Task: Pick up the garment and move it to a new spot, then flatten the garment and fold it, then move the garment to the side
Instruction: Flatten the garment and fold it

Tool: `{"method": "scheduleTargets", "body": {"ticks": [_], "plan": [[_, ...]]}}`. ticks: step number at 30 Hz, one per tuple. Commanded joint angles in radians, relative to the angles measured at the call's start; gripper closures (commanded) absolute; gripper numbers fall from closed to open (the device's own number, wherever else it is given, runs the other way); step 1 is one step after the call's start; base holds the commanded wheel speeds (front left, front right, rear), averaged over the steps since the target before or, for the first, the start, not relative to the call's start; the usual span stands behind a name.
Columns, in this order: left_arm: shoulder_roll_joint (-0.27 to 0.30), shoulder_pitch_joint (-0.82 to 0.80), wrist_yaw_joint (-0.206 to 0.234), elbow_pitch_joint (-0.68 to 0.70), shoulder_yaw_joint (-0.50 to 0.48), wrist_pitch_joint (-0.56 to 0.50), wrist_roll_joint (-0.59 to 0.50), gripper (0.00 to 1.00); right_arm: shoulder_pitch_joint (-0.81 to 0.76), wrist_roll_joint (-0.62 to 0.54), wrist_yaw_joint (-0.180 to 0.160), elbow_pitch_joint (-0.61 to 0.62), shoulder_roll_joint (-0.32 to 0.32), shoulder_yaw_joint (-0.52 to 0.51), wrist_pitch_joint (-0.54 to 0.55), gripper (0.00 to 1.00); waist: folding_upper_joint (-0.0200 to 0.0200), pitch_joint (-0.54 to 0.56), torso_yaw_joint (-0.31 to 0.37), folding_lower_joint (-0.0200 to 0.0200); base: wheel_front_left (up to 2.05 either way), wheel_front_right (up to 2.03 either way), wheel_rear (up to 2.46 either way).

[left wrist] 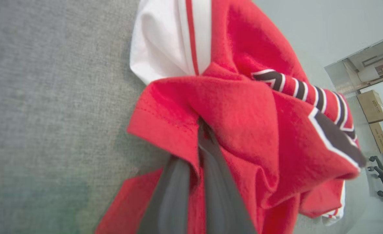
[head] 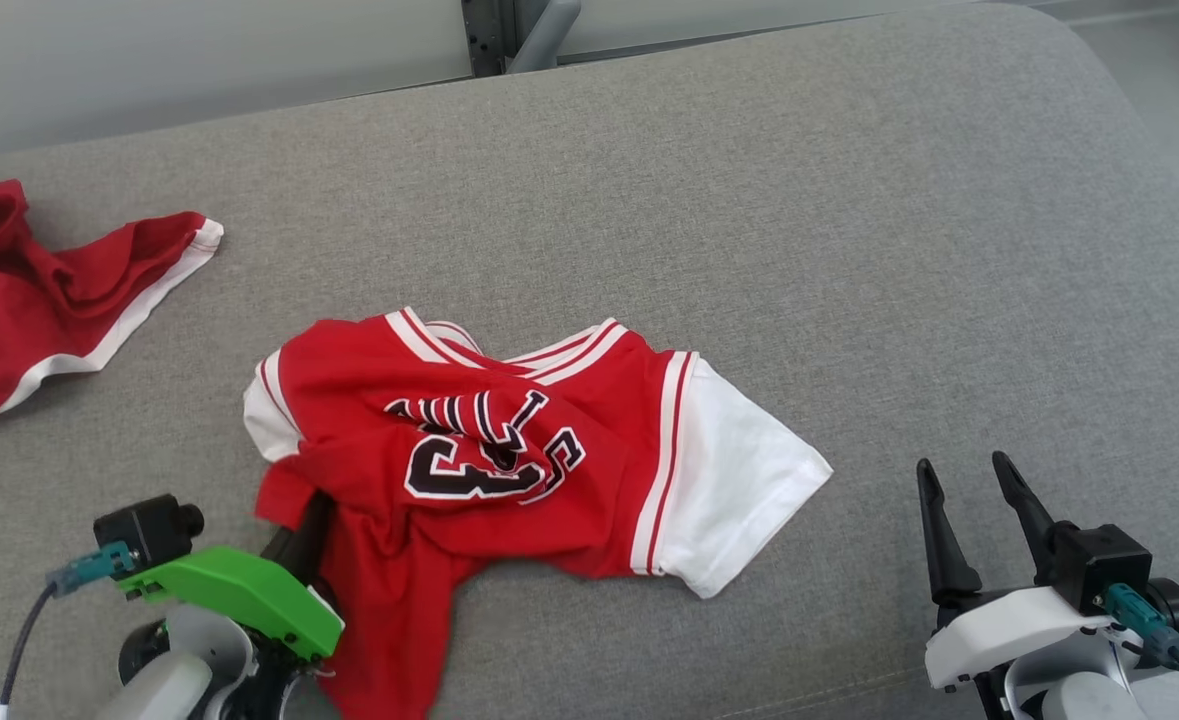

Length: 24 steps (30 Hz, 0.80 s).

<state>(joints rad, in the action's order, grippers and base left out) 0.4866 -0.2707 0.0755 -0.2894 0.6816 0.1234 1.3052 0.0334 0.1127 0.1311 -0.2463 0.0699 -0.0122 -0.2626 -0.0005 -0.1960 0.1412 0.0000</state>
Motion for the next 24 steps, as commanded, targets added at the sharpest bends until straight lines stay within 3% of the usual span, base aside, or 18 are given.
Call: {"method": "scheduleTargets", "body": {"ticks": [1, 12, 17, 18, 19, 24], "plan": [[0.003, -0.029, -0.006, -0.012, -0.012, 0.014, -0.013, 1.00, 0.008, 0.003, -0.001, 0.000, -0.002, -0.002, -0.003, 0.00, 0.0005, 0.000, 0.001, 0.0000, 0.00, 0.00, 0.00], [0.029, -0.178, 0.027, -0.151, -0.071, 0.101, -0.105, 1.00, 0.004, -0.002, -0.001, -0.006, -0.001, -0.006, -0.003, 0.00, 0.0005, 0.013, -0.006, 0.0000, 0.00, 0.00, 0.00], [0.026, -0.167, 0.021, -0.204, -0.041, 0.015, -0.076, 1.00, -0.006, -0.005, -0.001, -0.006, 0.002, -0.003, -0.003, 0.00, 0.0005, 0.026, -0.010, 0.0000, 0.00, 0.00, 0.00], [0.024, -0.153, 0.020, -0.213, -0.035, -0.013, -0.067, 0.61, -0.013, -0.007, -0.001, -0.006, 0.002, -0.005, -0.003, 0.00, 0.0005, 0.031, -0.014, 0.0000, 0.00, 0.00, 0.00], [0.028, -0.149, 0.027, -0.218, -0.034, -0.011, -0.069, 0.02, -0.016, -0.007, -0.001, -0.006, 0.002, -0.005, -0.003, 0.00, 0.0005, 0.033, -0.017, 0.0000, 0.00, 0.00, 0.00], [0.034, -0.121, 0.057, -0.232, -0.047, 0.037, -0.083, 0.00, -0.029, -0.009, -0.001, -0.006, 0.002, -0.004, -0.003, 0.00, 0.0005, 0.042, -0.031, 0.0000, 0.00, 0.00, 0.00]]}}
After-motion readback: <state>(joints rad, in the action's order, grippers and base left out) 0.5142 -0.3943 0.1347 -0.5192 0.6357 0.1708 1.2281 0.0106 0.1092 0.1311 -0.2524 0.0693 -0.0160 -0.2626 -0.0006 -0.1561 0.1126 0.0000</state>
